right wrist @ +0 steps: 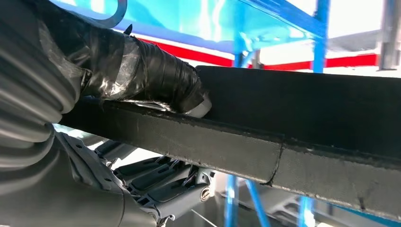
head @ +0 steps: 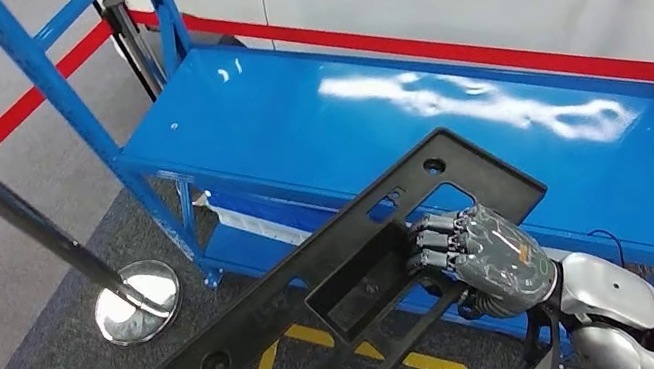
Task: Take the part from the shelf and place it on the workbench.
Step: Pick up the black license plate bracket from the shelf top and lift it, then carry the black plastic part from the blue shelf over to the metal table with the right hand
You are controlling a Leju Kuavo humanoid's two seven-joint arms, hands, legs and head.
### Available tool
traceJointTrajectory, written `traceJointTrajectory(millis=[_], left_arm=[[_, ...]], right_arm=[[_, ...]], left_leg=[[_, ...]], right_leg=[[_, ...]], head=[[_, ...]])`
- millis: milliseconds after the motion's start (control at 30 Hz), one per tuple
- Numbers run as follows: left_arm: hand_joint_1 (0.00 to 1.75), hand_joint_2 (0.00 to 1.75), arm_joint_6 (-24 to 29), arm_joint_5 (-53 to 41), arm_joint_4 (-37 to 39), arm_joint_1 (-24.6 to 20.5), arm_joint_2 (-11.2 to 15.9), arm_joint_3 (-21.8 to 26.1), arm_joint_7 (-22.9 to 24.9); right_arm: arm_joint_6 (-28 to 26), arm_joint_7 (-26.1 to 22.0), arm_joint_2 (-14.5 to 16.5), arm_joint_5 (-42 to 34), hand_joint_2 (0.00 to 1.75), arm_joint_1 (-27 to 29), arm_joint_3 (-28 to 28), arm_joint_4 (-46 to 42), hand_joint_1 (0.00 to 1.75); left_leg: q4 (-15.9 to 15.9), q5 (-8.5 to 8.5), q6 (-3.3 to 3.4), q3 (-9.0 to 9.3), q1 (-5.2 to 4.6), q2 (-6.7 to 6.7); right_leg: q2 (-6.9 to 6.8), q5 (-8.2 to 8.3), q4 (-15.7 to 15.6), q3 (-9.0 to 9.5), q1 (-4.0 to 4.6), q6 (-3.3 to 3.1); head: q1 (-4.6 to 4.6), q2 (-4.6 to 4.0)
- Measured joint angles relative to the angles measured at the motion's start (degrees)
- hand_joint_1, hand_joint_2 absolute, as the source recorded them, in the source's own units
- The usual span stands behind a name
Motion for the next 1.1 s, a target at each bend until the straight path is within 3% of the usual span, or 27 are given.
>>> traceJointTrajectory(millis=[33, 67, 167, 233, 267, 333, 367, 400, 433, 467, 533, 600, 633, 667, 700, 767, 800, 833, 867, 900, 933, 967, 1033, 1100], left_arm=[[0.0, 1.75, -0.01, -0.08, 0.01, -0.05, 0.03, 0.0, 0.0], [0.0, 1.75, -0.01, -0.11, 0.02, -0.04, 0.07, 0.0, 0.01], [0.0, 1.75, -0.02, -0.16, 0.04, -0.02, 0.07, 0.0, 0.04], [0.0, 1.75, -0.02, -0.16, 0.04, -0.01, 0.07, 0.0, 0.05], [0.0, 1.75, -0.04, -0.17, 0.05, -0.04, 0.07, 0.01, 0.09], [0.0, 1.75, -0.09, -0.35, 0.09, -0.05, 0.14, 0.02, 0.24], [0.0, 1.75, -0.1, -0.48, 0.11, -0.06, 0.18, 0.03, 0.31], [0.0, 1.75, -0.1, -0.61, 0.13, -0.04, 0.22, 0.03, 0.35], [0.0, 1.75, -0.08, -0.68, 0.15, -0.06, 0.2, 0.04, 0.34], [0.0, 1.75, -0.06, -0.7, 0.2, -0.09, 0.15, 0.04, 0.33], [0.0, 1.75, -0.03, -0.74, 0.28, -0.08, 0.05, 0.04, 0.25], [0.0, 1.75, -0.03, -0.75, 0.32, 0.16, 0.05, 0.05, 0.1], [0.0, 1.75, -0.04, -0.75, 0.32, 0.32, 0.07, 0.06, -0.01], [0.0, 1.75, -0.05, -0.76, 0.32, 0.42, 0.08, 0.07, -0.14], [0.0, 1.75, -0.07, -0.76, 0.33, 0.47, 0.09, 0.08, -0.26], [0.0, 1.75, -0.08, -0.78, 0.34, 0.46, 0.09, 0.09, -0.58], [0.0, 1.75, -0.08, -0.77, 0.34, 0.48, 0.09, 0.09, -0.77], [0.0, 1.75, -0.08, -0.76, 0.34, 0.51, 0.09, 0.09, -1.0], [0.0, 1.75, -0.09, -0.75, 0.34, 0.53, 0.09, 0.1, -1.21], [0.0, 1.75, -0.09, -0.74, 0.33, 0.56, 0.09, 0.11, -1.38], [0.0, 1.75, -0.09, -0.74, 0.33, 0.57, 0.08, 0.12, -1.54], [0.0, 1.75, -0.09, -0.73, 0.33, 0.56, 0.04, 0.14, -1.66], [0.0, 1.75, -0.12, -0.65, 0.34, 0.62, 0.02, 0.2, -1.86], [0.0, 1.75, -0.16, -0.47, 0.34, 0.85, 0.05, 0.34, -2.01]], right_arm=[[-0.22, 0.07, -0.11, 0.0, 1.75, -0.01, 0.11, -0.07, 1.75], [-0.44, 0.15, -0.22, 0.01, 1.75, -0.04, 0.23, -0.09, 1.75], [-0.68, 0.33, -0.29, 0.02, 1.75, -0.07, 0.43, -0.09, 1.75], [-0.68, 0.34, -0.3, 0.02, 1.75, -0.07, 0.43, -0.09, 1.75], [-0.75, 0.41, -0.38, 0.02, 1.75, -0.01, 0.49, -0.08, 1.75], [-1.15, 0.83, -0.84, 0.0, 1.75, 0.36, 0.77, -0.07, 1.75], [-1.39, 1.09, -1.07, -0.02, 1.75, 0.55, 0.93, -0.05, 1.75], [-1.57, 1.33, -1.24, -0.03, 1.75, 0.68, 1.05, -0.05, 1.75], [-1.64, 1.49, -1.3, -0.05, 1.75, 0.67, 1.12, -0.07, 1.75], [-1.69, 1.63, -1.39, -0.05, 1.75, 0.67, 1.13, -0.14, 1.75], [-1.93, 1.86, -1.63, -0.08, 1.75, 0.76, 1.13, -0.29, 1.75], [-2.34, 2.02, -1.83, -0.11, 1.75, 0.91, 1.13, -0.39, 1.75], [-2.53, 2.09, -1.87, -0.12, 1.75, 0.97, 1.13, -0.4, 1.75], [-2.73, 2.15, -1.91, -0.14, 1.75, 1.09, 1.13, -0.42, 1.75], [-2.92, 2.22, -1.97, -0.19, 1.75, 1.28, 1.12, -0.44, 1.75], [-3.34, 2.4, -2.17, -0.39, 1.75, 1.85, 1.05, -0.47, 1.75], [-3.5, 2.53, -2.26, -0.55, 1.75, 2.17, 0.93, -0.48, 1.75], [-3.61, 2.69, -2.31, -0.78, 1.75, 2.44, 0.73, -0.48, 1.75], [-3.65, 2.82, -2.36, -1.05, 1.75, 2.61, 0.48, -0.48, 1.75], [-3.64, 2.9, -2.42, -1.32, 1.75, 2.71, 0.19, -0.5, 1.75], [-3.61, 2.95, -2.53, -1.57, 1.75, 2.72, -0.12, -0.56, 1.75], [-3.58, 2.96, -2.69, -1.75, 1.75, 2.78, -0.43, -0.69, 1.75], [-3.47, 3.03, -3.03, -2.06, 1.75, 2.75, -1.0, -0.97, 1.75], [-3.03, 3.32, -3.15, -2.59, 1.75, 2.4, -1.36, -1.07, 1.75]], left_leg=[[-2.31, -0.58, 0.33, 1.29, -0.31, 0.33], [-3.23, -0.44, 0.77, 1.31, -0.56, -0.09], [-3.35, 0.28, 1.47, 0.65, -0.78, -0.94], [-3.39, 0.34, 1.51, 0.63, -0.75, -0.97], [-3.57, 0.88, 1.94, 0.24, -0.65, -1.19], [-3.66, 3.57, 2.98, -2.68, -0.75, -2.95], [-3.52, 5.24, 3.42, -4.72, -0.84, -4.23], [-3.18, 6.57, 3.45, -6.61, -1.01, -5.5], [-2.81, 7.45, 3.34, -7.92, -1.02, -6.48], [-2.52, 8.03, 3.17, -8.65, -1.08, -7.18], [-2.39, 9.16, 2.66, -9.43, -1.08, -8.46], [-2.78, 10.35, 1.94, -9.87, -1.08, -9.69], [-2.56, 10.13, 1.68, -10.26, -1.06, -9.45], [-1.58, 8.78, 1.45, -10.83, -1.04, -8.54], [0.42, 6.35, 1.21, -11.61, -0.96, -7.15], [7.2, 0.25, 0.63, -13.32, -0.45, -4.62], [10.77, -1.42, 0.25, -13.93, -0.13, -4.13], [13.45, -1.69, -0.12, -14.04, 0.2, -3.9], [14.5, -0.68, -0.48, -13.32, 0.54, -3.71], [13.5, 0.93, -0.83, -11.52, 0.87, -3.36], [10.54, 2.06, -1.18, -8.64, 1.16, -2.45], [6.36, 2.08, -1.51, -5.3, 1.18, -1.09], [-0.08, 0.62, -1.07, -1.0, 0.79, 0.82], [-1.68, 0.4, 0.36, -0.97, 0.2, 0.23]], right_leg=[[-0.67, 0.46, -0.08, -0.01, -0.03, 0.34], [-1.35, 0.96, -0.24, 0.05, -0.15, 0.71], [-2.33, 1.72, -0.59, 0.21, -0.4, 1.27], [-2.34, 1.74, -0.6, 0.21, -0.39, 1.3], [-0.79, 0.46, 0.16, -0.15, -0.45, 1.52], [3.38, -5.64, 7.87, -1.79, -0.44, 1.59], [5.55, -7.84, 10.96, -1.59, -0.38, 1.43], [6.46, -8.4, 11.94, -0.04, -0.2, 0.96], [7.49, -7.06, 8.77, 3.08, -0.02, 0.44], [8.73, -6.73, 4.35, 6.11, 0.07, 0.08], [10.38, -7.23, -1.1, 9.47, 0.22, -0.17], [9.52, -6.81, -2.1, 9.46, 0.2, -0.13], [8.74, -6.26, -2.42, 9.15, 0.1, -0.32], [7.91, -5.56, -2.65, 8.68, -0.01, -0.62], [7.1, -4.84, -2.89, 8.09, -0.14, -0.88], [5.54, -3.67, -2.88, 6.71, -0.01, -1.12], [4.72, -3.13, -2.76, 5.9, 0.02, -1.02], [3.88, -2.61, -2.58, 5.04, 0.02, -0.87], [3.03, -2.13, -2.32, 4.11, -0.02, -0.66], [2.22, -1.73, -1.96, 3.21, -0.09, -0.38], [1.5, -1.41, -1.5, 2.48, -0.11, -0.08], [0.82, -1.19, -0.97, 1.86, -0.12, 0.23], [-0.46, -0.79, -0.22, 1.38, -0.06, 0.91], [-1.72, -0.14, -0.19, 1.31, -0.3, 1.78]], head=[[-0.01, 0.0], [0.0, 0.01], [-0.05, 0.02], [-0.05, 0.02], [-0.04, 0.01], [0.01, 0.0], [0.03, -0.01], [0.05, -0.01], [0.05, -0.01], [0.05, -0.01], [0.07, -0.01], [0.1, 0.0], [0.1, 0.0], [0.05, 0.0], [0.02, -0.01], [-0.04, -0.01], [-0.05, -0.01], [-0.05, -0.01], [-0.05, -0.01], [-0.05, -0.01], [-0.07, -0.01], [-0.09, -0.01], [0.01, 0.0], [0.14, 0.0]])
